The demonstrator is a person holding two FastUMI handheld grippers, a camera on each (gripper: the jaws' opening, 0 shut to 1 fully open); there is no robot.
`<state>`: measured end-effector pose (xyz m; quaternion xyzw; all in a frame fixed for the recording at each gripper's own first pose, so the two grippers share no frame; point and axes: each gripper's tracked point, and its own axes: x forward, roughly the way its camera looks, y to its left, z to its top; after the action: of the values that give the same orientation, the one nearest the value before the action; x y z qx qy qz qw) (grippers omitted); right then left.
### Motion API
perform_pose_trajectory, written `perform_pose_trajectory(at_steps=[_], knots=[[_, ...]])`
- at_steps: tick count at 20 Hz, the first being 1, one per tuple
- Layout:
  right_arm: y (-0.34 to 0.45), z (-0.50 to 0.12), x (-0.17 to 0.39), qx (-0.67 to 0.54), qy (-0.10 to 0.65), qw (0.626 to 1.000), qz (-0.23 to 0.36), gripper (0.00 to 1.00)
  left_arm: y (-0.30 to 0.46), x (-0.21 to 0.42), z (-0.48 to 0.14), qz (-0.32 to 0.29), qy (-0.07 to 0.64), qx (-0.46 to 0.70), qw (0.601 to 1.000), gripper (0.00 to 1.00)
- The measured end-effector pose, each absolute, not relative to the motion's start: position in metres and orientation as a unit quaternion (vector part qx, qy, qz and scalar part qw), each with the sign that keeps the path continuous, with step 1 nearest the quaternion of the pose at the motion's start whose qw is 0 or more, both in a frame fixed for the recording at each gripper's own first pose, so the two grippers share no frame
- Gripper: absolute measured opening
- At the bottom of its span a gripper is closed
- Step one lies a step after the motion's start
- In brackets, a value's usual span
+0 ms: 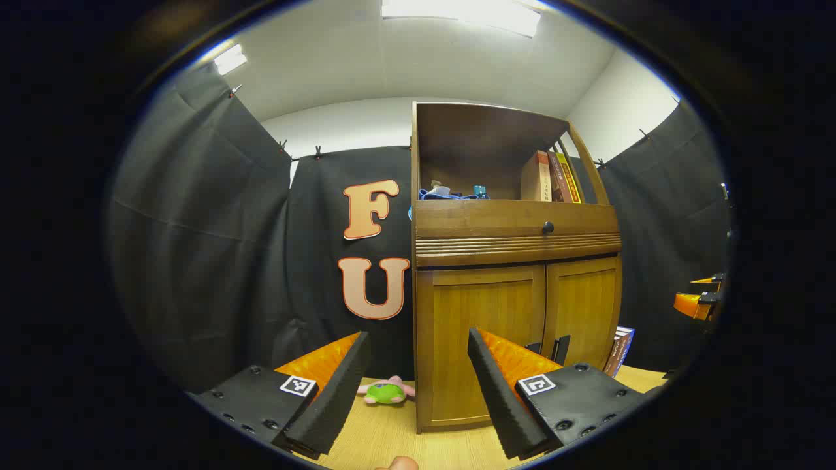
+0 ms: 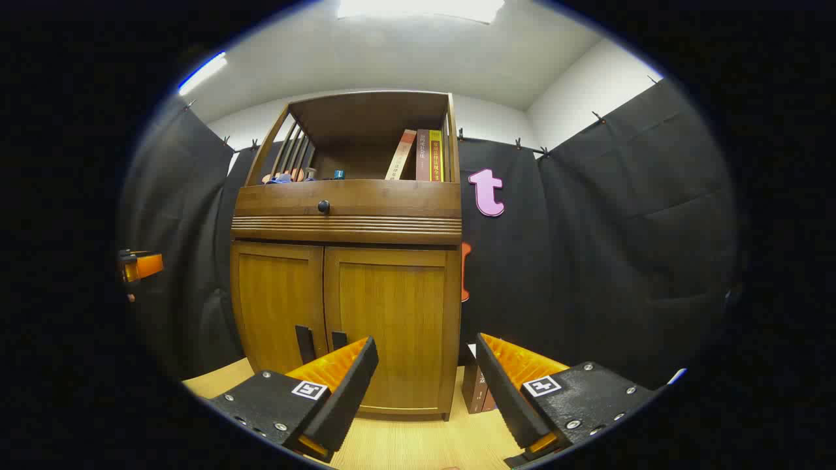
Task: Open the right door of the double-door shoe cabinet with the right hand, and open the left door with the left hand.
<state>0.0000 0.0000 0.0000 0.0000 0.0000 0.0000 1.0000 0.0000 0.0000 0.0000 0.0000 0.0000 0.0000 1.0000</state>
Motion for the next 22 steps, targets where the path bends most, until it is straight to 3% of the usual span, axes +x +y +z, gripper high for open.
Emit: perform_pose_trajectory(at_steps=[1,2,4,13,14,15,22], knots=[[0.0005,0.0003,0.0001,0.000,0.000,1.000,0.000,1.00,-0.0002,0.0001,0.0008,0.000,0.000,0.000,1.000,0.95],[0.0002,0.0007,0.0002,0.000,0.000,1.000,0.000,0.93,-0.0001,0.0005,0.0011,0.000,0.000,0.001,1.000,0.95],[-0.0002,0.0008,0.0007,-0.001,0.000,1.000,0.000,1.00,0.0015,0.0000,0.0014,0.001,0.000,0.002,1.000,0.95],[0.0016,0.0010,0.0010,-0.001,-0.001,1.000,0.003,1.00,0.0026,-0.0053,0.0079,0.003,-0.006,0.006,1.000,0.95],[0.0018,0.0002,0.0009,-0.001,0.000,1.000,0.003,0.85,0.0020,-0.0048,0.0080,0.003,-0.005,0.006,1.000,0.95],[0.0025,0.0002,0.0002,0.000,0.000,1.000,0.004,1.00,0.0017,-0.0049,0.0076,0.003,-0.004,0.006,1.000,0.95],[0.0054,-0.0005,0.0030,0.002,-0.001,1.000,0.007,1.00,0.0021,-0.0043,0.0095,0.003,-0.004,0.006,1.000,0.95]])
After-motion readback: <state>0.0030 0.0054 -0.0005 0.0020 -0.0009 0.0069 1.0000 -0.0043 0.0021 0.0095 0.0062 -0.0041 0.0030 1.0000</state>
